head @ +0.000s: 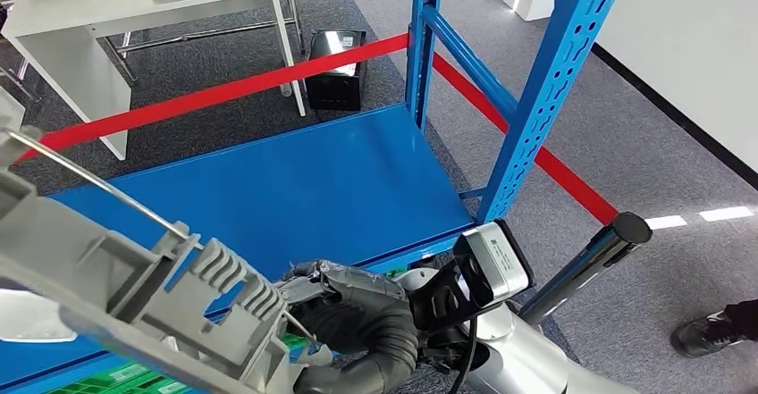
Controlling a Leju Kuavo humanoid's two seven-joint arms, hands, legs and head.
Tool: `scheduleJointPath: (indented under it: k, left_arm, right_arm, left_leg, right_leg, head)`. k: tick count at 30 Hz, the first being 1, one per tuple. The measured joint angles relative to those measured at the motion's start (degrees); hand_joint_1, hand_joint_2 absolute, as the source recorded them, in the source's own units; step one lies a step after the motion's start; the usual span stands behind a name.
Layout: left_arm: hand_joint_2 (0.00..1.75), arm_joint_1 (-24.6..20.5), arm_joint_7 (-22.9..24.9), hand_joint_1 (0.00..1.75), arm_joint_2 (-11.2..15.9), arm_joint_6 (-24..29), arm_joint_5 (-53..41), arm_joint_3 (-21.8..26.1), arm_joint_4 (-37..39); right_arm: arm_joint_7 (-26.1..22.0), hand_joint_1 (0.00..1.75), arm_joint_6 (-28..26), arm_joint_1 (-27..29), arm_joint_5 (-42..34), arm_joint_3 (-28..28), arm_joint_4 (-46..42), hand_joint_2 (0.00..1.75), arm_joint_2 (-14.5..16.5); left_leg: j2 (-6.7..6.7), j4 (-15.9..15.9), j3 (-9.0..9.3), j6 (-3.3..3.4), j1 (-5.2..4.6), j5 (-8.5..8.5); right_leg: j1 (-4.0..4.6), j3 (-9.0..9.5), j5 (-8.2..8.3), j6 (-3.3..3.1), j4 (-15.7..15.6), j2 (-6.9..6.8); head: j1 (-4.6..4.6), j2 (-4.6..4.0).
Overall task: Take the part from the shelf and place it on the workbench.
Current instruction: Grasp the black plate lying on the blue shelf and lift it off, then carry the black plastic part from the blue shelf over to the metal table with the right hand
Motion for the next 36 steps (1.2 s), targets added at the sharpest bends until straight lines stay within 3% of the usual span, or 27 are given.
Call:
scheduleJointPath:
  k: [36]
  left_arm:
    - [1.75, -0.05, 0.29, 0.00, -0.12, -0.31, 2.16, 0.04, 0.00]
  right_arm:
    - [0.50, 1.75, -0.59, 1.14, -0.03, -0.07, -1.02, 1.75, -0.19]
  left_leg:
    - [0.00, -0.01, 0.00, 0.00, 0.01, 0.00]
  right_leg:
    - [0.00, 0.00, 0.00, 0.00, 0.00, 0.00]
  head:
    - [0.01, 0.00]
